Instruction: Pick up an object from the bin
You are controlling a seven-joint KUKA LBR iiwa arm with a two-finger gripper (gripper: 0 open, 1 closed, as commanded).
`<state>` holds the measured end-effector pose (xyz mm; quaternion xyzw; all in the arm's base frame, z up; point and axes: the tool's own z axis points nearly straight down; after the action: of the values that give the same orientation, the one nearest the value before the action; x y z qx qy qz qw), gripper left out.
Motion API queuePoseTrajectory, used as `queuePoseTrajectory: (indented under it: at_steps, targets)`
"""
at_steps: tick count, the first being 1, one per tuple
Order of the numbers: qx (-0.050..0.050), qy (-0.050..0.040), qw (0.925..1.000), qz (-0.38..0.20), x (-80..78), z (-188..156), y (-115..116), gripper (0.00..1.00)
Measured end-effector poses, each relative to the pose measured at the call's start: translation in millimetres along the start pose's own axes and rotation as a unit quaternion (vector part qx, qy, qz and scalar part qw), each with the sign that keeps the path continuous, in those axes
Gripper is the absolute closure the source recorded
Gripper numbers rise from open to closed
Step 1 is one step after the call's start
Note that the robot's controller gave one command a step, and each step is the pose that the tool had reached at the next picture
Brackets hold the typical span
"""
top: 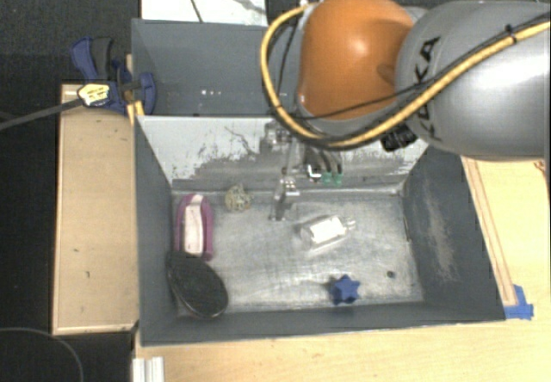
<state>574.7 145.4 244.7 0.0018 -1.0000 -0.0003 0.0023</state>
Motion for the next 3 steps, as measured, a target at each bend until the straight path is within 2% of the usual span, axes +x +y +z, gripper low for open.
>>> queuePoseTrajectory:
  at_steps: [1, 2, 3]
  targets:
    - [0.001, 0.0002, 0.9989, -0.047, -15.0, 141.7, -72.4, 0.0]
    - [0.001, -0.001, 0.9999, -0.016, 33.9, 136.2, -122.9, 0.0]
    - [0.0, -0.0024, 0.9999, 0.017, 17.6, 174.6, -125.3, 0.0]
